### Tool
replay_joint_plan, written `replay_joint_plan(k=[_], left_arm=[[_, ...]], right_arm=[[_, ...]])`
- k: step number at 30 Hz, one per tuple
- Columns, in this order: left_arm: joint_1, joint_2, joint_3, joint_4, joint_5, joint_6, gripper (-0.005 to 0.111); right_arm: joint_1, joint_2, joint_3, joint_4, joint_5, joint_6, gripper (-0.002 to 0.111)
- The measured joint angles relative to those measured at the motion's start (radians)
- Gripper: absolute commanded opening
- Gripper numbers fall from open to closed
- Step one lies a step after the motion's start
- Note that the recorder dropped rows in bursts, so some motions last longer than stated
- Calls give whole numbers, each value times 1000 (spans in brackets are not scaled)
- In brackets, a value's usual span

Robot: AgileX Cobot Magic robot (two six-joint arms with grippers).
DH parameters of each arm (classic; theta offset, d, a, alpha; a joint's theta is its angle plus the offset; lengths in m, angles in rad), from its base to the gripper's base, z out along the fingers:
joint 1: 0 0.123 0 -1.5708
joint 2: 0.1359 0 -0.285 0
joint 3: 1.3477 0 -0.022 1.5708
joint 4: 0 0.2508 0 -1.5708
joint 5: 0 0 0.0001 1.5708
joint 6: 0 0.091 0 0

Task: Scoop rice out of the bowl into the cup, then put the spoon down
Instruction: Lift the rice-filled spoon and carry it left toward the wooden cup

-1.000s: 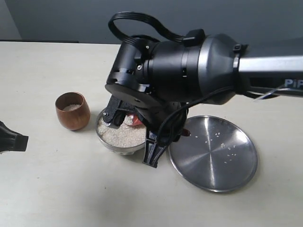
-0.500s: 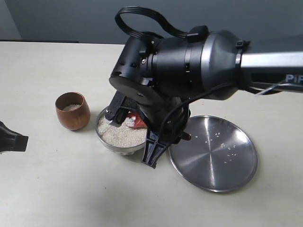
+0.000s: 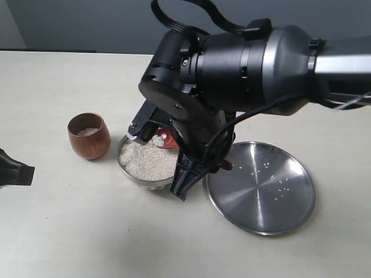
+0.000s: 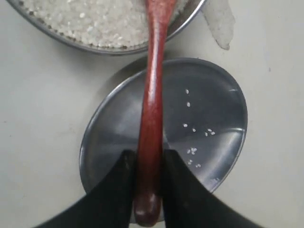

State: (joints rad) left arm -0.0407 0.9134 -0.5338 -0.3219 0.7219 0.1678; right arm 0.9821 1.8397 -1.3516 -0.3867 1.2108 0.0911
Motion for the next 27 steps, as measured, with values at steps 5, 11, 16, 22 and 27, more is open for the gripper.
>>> replay_joint_plan(k=[5,11,16,22,27], left_arm=[[0,0,0,4,0,0,0],[0,0,0,21,-23,0,0],[0,0,0,49,-139,-11,0],[0,13,0,66,-167,-13,0],[0,15,0,66,-178,-13,0]], right_arm=[[0,-28,-2,0,-44,33,-1],[0,-32,-14,16,-175,61,-1],[0,16,-108,29,-216,65,-1],[0,141,-286,29,-204,50,-1],[0,224,-365,1,-157,42,-1]])
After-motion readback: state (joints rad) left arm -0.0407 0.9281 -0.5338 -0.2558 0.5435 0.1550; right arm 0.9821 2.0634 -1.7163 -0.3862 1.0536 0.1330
